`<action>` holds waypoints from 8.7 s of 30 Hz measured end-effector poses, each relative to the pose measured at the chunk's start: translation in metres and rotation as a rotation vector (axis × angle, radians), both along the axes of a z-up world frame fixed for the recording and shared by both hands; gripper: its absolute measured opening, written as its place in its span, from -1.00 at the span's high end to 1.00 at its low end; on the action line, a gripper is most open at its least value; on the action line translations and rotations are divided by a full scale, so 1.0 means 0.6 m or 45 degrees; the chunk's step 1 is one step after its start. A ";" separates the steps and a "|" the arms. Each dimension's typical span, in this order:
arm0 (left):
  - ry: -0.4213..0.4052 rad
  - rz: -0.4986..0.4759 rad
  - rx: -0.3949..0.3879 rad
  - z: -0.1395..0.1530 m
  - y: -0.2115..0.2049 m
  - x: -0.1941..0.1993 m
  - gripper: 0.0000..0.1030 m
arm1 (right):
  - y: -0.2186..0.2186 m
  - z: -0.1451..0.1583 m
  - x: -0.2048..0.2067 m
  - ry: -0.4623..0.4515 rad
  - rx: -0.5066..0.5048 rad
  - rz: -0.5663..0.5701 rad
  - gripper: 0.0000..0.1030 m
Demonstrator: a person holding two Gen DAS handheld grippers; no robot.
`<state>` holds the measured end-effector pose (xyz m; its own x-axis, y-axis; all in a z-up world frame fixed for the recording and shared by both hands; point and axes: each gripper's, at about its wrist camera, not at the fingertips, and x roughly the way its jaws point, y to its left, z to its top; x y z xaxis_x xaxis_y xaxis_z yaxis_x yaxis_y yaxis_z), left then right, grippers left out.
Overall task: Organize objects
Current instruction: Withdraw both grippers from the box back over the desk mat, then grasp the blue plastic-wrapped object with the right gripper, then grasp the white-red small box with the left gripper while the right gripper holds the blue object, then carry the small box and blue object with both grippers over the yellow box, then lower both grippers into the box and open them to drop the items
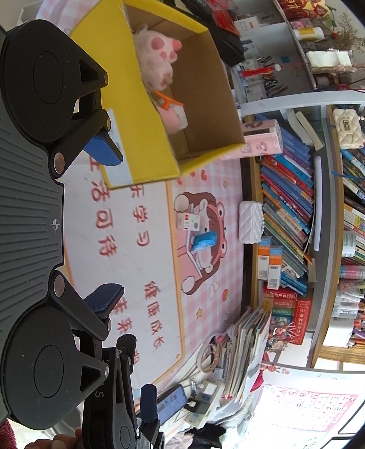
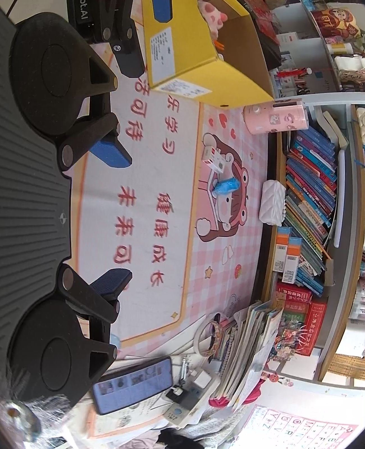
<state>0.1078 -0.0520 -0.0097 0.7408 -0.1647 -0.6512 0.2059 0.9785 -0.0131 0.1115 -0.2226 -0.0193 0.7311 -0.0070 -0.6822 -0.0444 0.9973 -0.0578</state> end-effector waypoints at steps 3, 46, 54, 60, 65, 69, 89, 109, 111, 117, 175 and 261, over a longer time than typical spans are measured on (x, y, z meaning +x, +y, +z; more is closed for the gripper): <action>0.000 0.023 0.000 0.000 -0.017 0.017 -0.81 | -0.018 0.001 0.024 0.004 0.005 0.018 -0.51; 0.082 0.302 0.157 -0.067 -0.142 0.250 -0.51 | -0.082 -0.011 0.333 -0.060 0.155 0.366 -0.11; 0.120 0.314 0.214 -0.083 -0.144 0.277 -0.51 | -0.040 -0.040 0.397 -0.029 0.152 0.515 -0.11; 0.145 0.347 0.225 -0.095 -0.138 0.302 -0.50 | -0.020 -0.063 0.436 0.006 0.122 0.580 -0.11; 0.173 0.366 0.227 -0.108 -0.130 0.314 -0.49 | 0.005 -0.075 0.459 0.031 0.107 0.669 -0.11; 0.193 0.378 0.220 -0.116 -0.125 0.320 -0.41 | 0.024 -0.093 0.480 0.100 0.083 0.695 0.06; 0.166 0.386 0.055 -0.134 -0.116 0.367 0.13 | -0.134 -0.043 0.396 0.082 0.273 0.428 0.54; 0.034 0.192 -0.197 -0.007 -0.101 0.206 0.46 | -0.166 -0.016 0.261 0.079 0.227 0.245 0.54; 0.026 0.188 -0.222 0.004 -0.090 0.177 0.46 | -0.159 -0.011 0.243 0.083 0.227 0.232 0.54; -0.004 0.183 -0.256 0.022 -0.050 0.097 0.46 | -0.120 0.008 0.185 0.044 0.202 0.242 0.54; -0.052 0.303 -0.246 0.031 0.249 -0.207 0.46 | 0.209 0.040 -0.140 0.027 0.178 0.383 0.54; 0.003 0.446 0.138 -0.018 0.249 0.150 0.37 | 0.412 -0.003 0.288 0.084 -0.174 1.027 0.54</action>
<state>0.1977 0.0971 -0.0203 0.7383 0.1691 -0.6529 -0.1421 0.9853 0.0945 0.2846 0.0247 -0.0214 0.5050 0.4177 -0.7553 -0.7526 0.6416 -0.1484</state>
